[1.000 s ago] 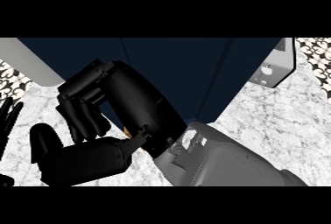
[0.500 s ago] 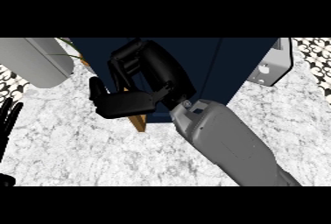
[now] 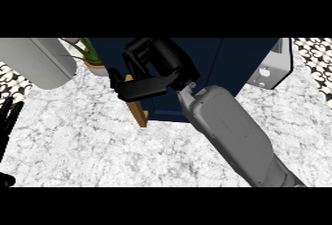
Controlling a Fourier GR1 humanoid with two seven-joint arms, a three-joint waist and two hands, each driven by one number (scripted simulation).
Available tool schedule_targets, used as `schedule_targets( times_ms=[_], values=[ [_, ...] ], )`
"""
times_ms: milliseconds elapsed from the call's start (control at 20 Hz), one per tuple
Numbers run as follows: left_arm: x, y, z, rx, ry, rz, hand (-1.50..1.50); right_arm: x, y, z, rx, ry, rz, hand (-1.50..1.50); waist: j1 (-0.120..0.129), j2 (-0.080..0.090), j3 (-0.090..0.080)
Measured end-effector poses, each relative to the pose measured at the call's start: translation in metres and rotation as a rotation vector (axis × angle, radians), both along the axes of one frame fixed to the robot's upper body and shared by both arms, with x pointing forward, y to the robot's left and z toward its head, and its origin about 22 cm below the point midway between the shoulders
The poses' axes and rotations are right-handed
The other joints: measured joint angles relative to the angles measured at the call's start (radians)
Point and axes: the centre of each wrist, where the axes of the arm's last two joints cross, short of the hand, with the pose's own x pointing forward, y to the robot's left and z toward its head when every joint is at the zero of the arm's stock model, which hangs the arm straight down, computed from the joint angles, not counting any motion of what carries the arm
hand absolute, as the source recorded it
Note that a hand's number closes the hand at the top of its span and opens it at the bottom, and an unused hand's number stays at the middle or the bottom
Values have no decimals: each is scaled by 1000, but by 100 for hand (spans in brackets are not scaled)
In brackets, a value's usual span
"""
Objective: Pick up the wine, place it into the cabinet and close the cabinet
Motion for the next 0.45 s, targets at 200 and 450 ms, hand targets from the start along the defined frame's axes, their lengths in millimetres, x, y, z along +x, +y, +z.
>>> schedule_targets(
  times_ms=[200, 450],
  values=[
    [1, 2, 2, 0, -4, -10, -150, 8, -1, -3, -17, -34, 32, 150, 7, -6, -4],
    [7, -2, 4, -1, -4, -30, -150, 15, -3, -5, -27, -53, 59, 150, 11, -9, -7]
  ],
)
